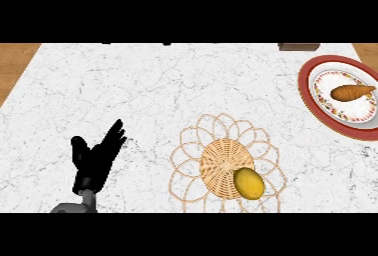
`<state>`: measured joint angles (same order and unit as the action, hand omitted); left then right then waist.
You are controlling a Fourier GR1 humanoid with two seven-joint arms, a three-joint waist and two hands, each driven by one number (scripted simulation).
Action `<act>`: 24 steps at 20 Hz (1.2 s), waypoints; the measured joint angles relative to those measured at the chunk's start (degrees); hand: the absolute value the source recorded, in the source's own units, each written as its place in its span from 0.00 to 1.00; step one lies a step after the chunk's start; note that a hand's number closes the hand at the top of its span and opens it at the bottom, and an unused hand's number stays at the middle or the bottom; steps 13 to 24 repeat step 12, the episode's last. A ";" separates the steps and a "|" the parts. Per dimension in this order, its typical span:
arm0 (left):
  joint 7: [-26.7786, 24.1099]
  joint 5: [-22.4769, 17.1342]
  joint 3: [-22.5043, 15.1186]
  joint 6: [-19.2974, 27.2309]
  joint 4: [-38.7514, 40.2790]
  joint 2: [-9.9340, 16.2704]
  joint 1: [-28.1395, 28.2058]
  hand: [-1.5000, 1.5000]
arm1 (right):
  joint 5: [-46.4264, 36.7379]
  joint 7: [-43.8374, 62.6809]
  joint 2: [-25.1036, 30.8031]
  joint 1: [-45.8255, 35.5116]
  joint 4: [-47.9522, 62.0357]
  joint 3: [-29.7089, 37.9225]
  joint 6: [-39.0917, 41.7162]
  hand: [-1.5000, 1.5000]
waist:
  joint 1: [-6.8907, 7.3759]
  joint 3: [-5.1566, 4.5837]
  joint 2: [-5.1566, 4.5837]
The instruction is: Pick the croissant from the placemat and place it in the plate
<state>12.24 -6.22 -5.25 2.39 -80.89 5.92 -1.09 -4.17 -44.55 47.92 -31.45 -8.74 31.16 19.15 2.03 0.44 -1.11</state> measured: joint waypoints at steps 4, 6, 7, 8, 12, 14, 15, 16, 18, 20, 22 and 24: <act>-0.16 -0.60 0.95 -0.55 0.49 0.41 -0.26 0.50 | -1.78 -2.30 0.23 3.80 -0.55 -1.63 -0.51 0.00 | -0.27 -0.04 0.18; 0.22 -0.36 0.80 -0.20 0.68 0.05 -0.48 0.50 | -2.43 -3.35 0.50 5.53 -0.76 -2.22 -0.71 0.00 | -0.45 -0.06 0.27; 0.20 -0.21 0.64 -0.11 0.69 -0.15 -0.27 0.50 | -2.61 -3.13 0.66 5.59 -0.68 -2.37 -0.80 0.00 | -0.44 -0.05 0.31; 0.40 -0.09 0.70 -0.06 0.45 -0.03 -0.26 0.50 | -2.77 -3.28 0.87 6.00 -0.75 -2.55 -0.87 0.00 | -0.50 -0.08 0.37; 0.70 -0.32 0.97 -0.56 -0.59 0.43 0.73 0.50 | -3.14 -4.69 0.75 8.13 -0.71 -2.87 -1.49 0.00 | -0.57 -0.10 0.48; 0.70 -0.32 0.97 -0.56 -0.59 0.43 0.73 0.50 | -3.14 -4.69 0.75 8.13 -0.71 -2.87 -1.49 0.00 | -0.57 -0.10 0.48; 0.70 -0.32 0.97 -0.56 -0.59 0.43 0.73 0.50 | -3.14 -4.69 0.75 8.13 -0.71 -2.87 -1.49 0.00 | -0.57 -0.10 0.48; 0.70 -0.32 0.97 -0.56 -0.59 0.43 0.73 0.50 | -3.14 -4.69 0.75 8.13 -0.71 -2.87 -1.49 0.00 | -0.57 -0.10 0.48; 0.70 -0.32 0.97 -0.56 -0.59 0.43 0.73 0.50 | -3.14 -4.69 0.75 8.13 -0.71 -2.87 -1.49 0.00 | -0.57 -0.10 0.48; 0.70 -0.32 0.97 -0.56 -0.59 0.43 0.73 0.50 | -3.14 -4.69 0.75 8.13 -0.71 -2.87 -1.49 0.00 | -0.57 -0.10 0.48; 0.70 -0.32 0.97 -0.56 -0.59 0.43 0.73 0.50 | -3.14 -4.69 0.75 8.13 -0.71 -2.87 -1.49 0.00 | -0.57 -0.10 0.48; 0.70 -0.32 0.97 -0.56 -0.59 0.43 0.73 0.50 | -3.14 -4.69 0.75 8.13 -0.71 -2.87 -1.49 0.00 | -0.57 -0.10 0.48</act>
